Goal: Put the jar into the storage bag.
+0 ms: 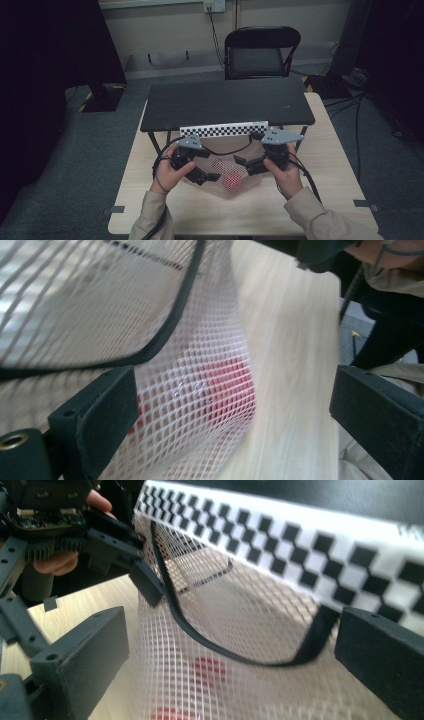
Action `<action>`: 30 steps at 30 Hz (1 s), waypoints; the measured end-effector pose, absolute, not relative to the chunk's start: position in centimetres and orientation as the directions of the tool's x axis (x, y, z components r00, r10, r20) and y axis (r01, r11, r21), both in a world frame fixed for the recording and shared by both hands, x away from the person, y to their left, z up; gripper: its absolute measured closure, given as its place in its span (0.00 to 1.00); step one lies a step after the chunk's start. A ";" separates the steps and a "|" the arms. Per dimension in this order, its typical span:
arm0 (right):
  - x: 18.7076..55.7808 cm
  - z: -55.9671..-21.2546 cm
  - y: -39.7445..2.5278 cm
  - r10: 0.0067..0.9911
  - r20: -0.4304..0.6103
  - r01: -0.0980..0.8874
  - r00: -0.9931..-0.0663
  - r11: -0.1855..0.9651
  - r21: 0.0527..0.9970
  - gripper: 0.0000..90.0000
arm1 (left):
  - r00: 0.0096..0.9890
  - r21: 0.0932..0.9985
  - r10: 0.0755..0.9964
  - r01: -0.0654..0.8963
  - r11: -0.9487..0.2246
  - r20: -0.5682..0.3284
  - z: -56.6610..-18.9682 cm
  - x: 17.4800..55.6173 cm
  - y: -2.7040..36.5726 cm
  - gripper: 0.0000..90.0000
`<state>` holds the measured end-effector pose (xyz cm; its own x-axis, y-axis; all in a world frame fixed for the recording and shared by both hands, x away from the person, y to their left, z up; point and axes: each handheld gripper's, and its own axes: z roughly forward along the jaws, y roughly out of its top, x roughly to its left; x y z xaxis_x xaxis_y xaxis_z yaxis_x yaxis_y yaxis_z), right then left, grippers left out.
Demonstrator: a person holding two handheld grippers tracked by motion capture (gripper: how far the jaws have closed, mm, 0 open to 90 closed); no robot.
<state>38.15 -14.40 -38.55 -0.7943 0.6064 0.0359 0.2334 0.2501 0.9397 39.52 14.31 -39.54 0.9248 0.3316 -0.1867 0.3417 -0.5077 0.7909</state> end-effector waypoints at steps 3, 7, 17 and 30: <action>38.2 -39.1 -14.8 0.610 0.031 0.248 -0.792 0.276 0.929 0.00 | 0.920 0.784 0.347 0.347 -0.515 -0.179 -40.1 39.7 14.6 0.04; 38.1 -39.4 -15.1 0.609 0.018 0.250 -0.793 0.297 0.922 0.00 | 0.918 0.775 0.350 0.355 -0.523 -0.184 -40.9 39.9 14.9 0.04; 38.1 -40.9 -16.5 0.610 0.031 0.299 -0.792 0.342 0.891 0.01 | 0.917 0.767 0.350 0.363 -0.529 -0.193 -42.5 40.2 15.7 0.04; 37.8 -43.6 -19.3 0.644 0.065 0.365 -0.762 0.345 0.865 0.01 | 0.904 0.759 0.379 0.386 -0.524 -0.198 -44.3 40.6 16.9 0.04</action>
